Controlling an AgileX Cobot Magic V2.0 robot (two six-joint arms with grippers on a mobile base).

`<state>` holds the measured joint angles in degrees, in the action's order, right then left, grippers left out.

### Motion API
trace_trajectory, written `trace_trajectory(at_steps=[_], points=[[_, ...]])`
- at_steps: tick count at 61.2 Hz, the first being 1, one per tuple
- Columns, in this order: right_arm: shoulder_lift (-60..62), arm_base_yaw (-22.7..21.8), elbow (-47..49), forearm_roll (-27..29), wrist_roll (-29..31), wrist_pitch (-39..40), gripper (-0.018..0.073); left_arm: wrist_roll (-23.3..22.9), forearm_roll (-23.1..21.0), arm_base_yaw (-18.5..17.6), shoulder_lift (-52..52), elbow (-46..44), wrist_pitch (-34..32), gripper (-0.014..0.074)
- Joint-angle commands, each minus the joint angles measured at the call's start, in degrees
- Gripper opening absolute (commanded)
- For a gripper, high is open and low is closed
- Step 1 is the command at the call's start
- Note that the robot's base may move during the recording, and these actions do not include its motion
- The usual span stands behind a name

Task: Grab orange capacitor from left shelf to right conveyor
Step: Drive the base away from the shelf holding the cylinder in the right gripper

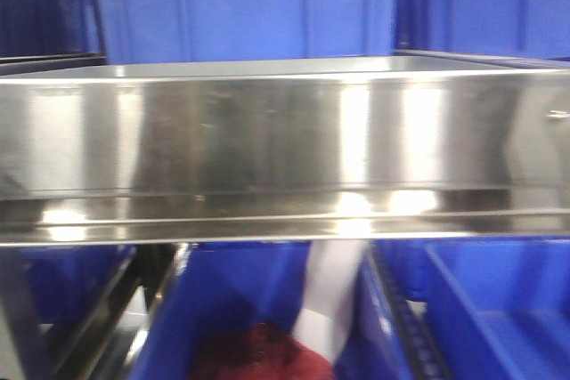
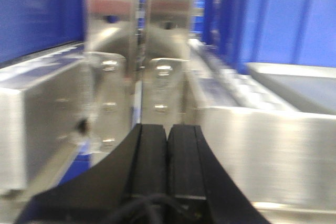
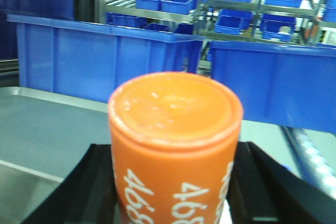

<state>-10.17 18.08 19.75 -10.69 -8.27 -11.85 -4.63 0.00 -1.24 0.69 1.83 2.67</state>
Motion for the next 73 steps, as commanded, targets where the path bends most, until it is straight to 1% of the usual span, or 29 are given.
trace_trajectory(at_steps=[1,73], points=[[-0.5,-0.4,1.6,-0.9,0.1,5.2,0.0162,0.0,0.0,-0.3,1.1,-0.3,-5.0,-0.0105],[-0.5,-0.4,1.6,-0.9,0.1,5.1,0.0162,0.0,0.0,-0.3,1.1,-0.3,-5.0,-0.0105]])
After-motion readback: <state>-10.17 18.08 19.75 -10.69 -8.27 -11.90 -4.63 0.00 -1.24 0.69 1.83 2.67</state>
